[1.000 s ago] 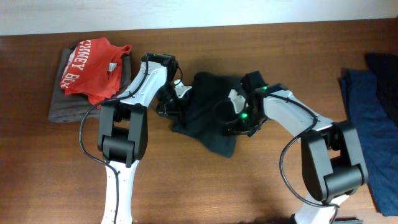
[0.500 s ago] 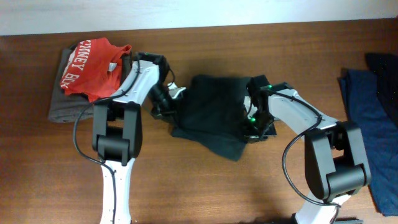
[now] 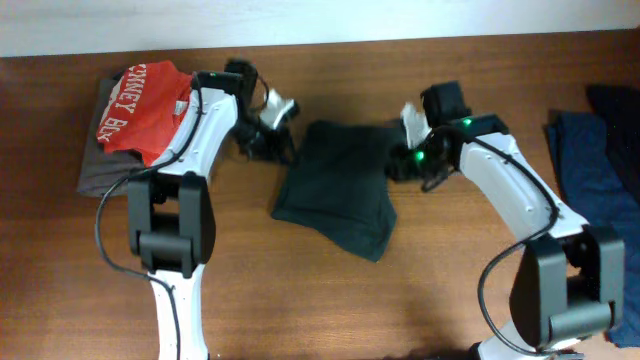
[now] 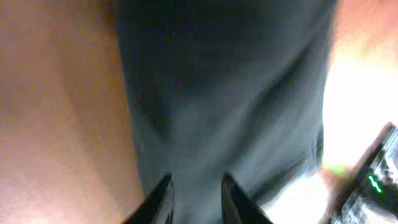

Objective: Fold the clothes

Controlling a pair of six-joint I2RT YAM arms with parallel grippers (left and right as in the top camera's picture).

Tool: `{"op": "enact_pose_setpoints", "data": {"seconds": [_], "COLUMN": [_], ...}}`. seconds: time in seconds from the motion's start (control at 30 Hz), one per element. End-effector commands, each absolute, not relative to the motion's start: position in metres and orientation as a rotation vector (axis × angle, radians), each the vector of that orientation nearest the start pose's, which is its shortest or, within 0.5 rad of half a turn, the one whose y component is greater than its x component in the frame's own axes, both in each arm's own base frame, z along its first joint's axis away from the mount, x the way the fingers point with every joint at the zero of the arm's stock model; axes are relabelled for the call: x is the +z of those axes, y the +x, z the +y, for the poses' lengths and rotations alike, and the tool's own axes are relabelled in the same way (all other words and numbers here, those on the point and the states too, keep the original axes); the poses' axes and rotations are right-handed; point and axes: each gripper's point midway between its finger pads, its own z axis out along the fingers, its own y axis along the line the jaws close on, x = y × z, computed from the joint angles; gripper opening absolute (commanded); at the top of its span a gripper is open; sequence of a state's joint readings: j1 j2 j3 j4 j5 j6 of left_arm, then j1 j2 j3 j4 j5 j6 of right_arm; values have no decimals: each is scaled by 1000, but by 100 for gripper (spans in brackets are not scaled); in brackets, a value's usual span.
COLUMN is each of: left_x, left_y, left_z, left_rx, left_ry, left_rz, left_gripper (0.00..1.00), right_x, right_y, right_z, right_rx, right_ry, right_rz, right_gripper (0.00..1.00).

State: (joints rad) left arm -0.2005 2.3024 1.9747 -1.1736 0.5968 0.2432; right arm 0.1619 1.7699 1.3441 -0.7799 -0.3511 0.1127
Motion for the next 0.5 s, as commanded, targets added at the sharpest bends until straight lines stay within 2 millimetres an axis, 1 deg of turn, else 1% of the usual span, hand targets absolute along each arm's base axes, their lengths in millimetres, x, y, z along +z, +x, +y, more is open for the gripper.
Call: {"op": "enact_pose_setpoints", "data": {"seconds": [0.0,0.03,0.07,0.1,0.17,0.2,0.23,0.3,0.33,0.37,0.4,0.47], "left_x": [105,106,106,106,103,99,95,80,67,54,46,29], "left_y": [470,480,490,503,518,522,523,520,518,518,519,523], "left_z": [-199,-202,-206,-213,-227,-235,-241,-252,-255,-254,-252,-242], "left_rx": [-886,-870,-856,-839,-835,-844,-850,-853,-836,-806,-782,-715], "left_ry": [704,717,731,752,748,735,737,762,766,764,755,706], "left_rz": [2630,2581,2533,2470,2406,2397,2392,2407,2433,2462,2483,2537], "left_gripper": [22,21,18,17,17,17,17,13,12,10,10,10], "right_x": [116,115,115,113,107,103,97,85,74,62,55,34], "right_y": [410,419,424,432,442,445,447,447,446,445,444,438], "right_z": [134,136,137,139,145,147,150,156,158,159,159,158], "right_rx": [665,675,686,695,702,705,708,715,719,722,724,727], "right_ry": [-49,-20,0,12,4,1,-6,1,22,37,56,130], "right_rz": [2690,2662,2645,2622,2593,2588,2591,2613,2638,2666,2683,2749], "right_gripper": [25,20,15,11,7,6,6,5,5,4,4,4]}}
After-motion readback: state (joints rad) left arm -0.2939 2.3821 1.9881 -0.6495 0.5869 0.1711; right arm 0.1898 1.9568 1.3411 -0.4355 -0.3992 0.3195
